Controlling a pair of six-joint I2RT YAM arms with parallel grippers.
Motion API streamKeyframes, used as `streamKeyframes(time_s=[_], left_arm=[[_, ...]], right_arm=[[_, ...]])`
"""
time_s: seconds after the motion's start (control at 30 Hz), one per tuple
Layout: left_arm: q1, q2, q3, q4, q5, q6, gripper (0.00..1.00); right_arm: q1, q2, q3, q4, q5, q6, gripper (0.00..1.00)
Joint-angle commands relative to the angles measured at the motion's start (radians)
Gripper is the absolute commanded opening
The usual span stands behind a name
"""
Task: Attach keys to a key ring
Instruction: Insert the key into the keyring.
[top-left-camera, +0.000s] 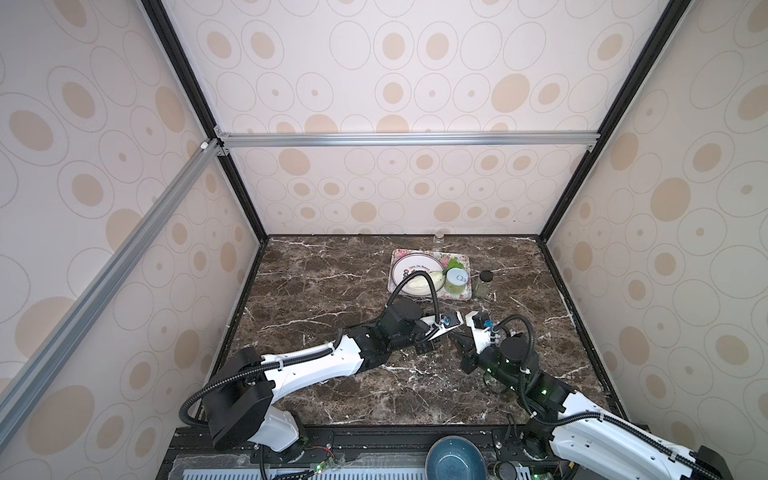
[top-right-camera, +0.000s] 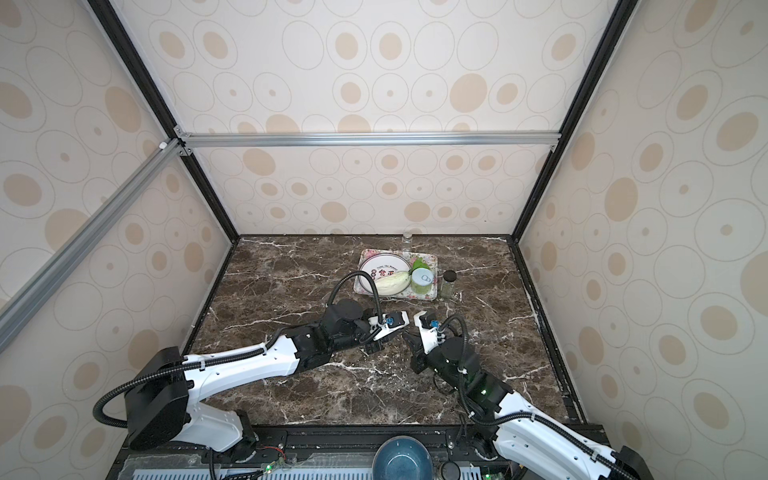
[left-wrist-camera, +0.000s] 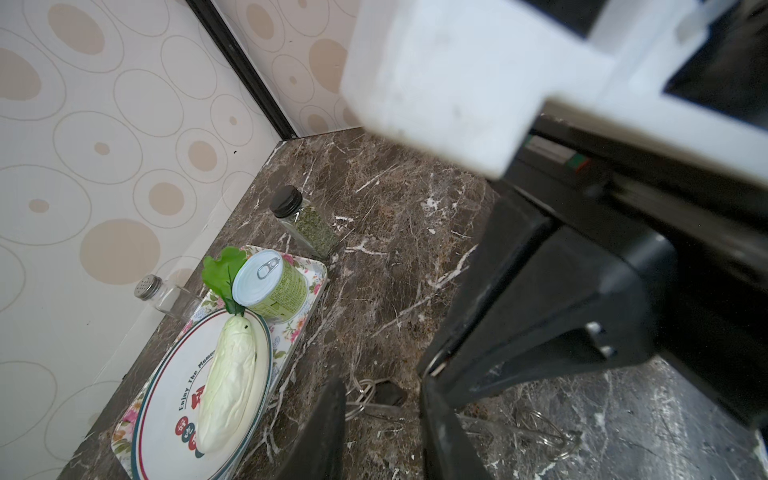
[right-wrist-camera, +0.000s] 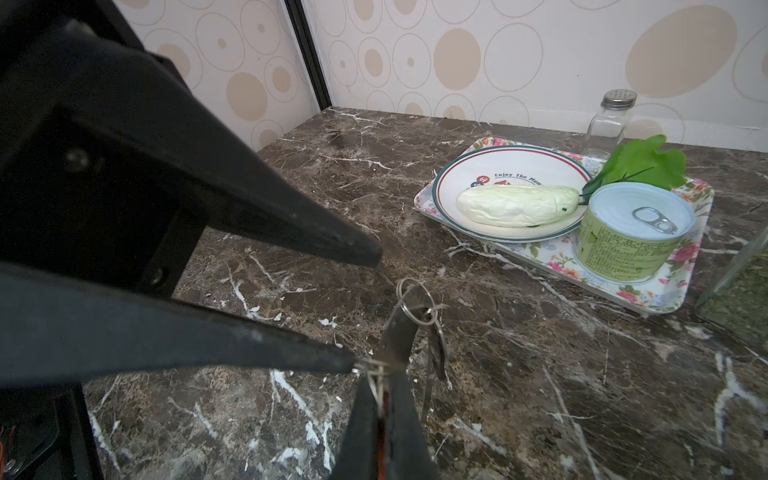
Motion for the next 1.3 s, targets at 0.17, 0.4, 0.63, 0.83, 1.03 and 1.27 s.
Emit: streamKeyframes(time_s=[0.17, 0.4, 0.63, 0.83, 1.03, 1.27], left_arm=[[-0.006, 0.022, 0.045, -0.007, 0.004, 0.014, 0.16], [-0.006, 0.021, 0.04, -0.003, 0.003, 0.021, 0.0], [-0.006, -0.038, -0.004, 0.057, -0.034, -0.004, 0.04], [-0.006, -0.111, -0.037, 0.062, 0.042, -0.008, 0.12], [-0.012, -0.067, 0.015, -0.029, 0.073, 0.012, 0.21], [-0.017, -0.019, 0.061, -0.095, 0.034, 0.031, 0.21]], right_arm=[[0.023, -0.006, 0.023, 0.053, 0.006, -0.031, 0.0], [0.025, -0.006, 0.022, 0.053, 0.011, -0.033, 0.0], [0.025, -0.008, 0.022, 0.05, 0.037, -0.025, 0.0], [0.026, -0.015, 0.018, 0.046, 0.071, -0.017, 0.0], [0.025, -0.015, 0.017, 0.045, 0.072, -0.017, 0.0], [0.026, -0.015, 0.018, 0.046, 0.069, -0.017, 0.0]])
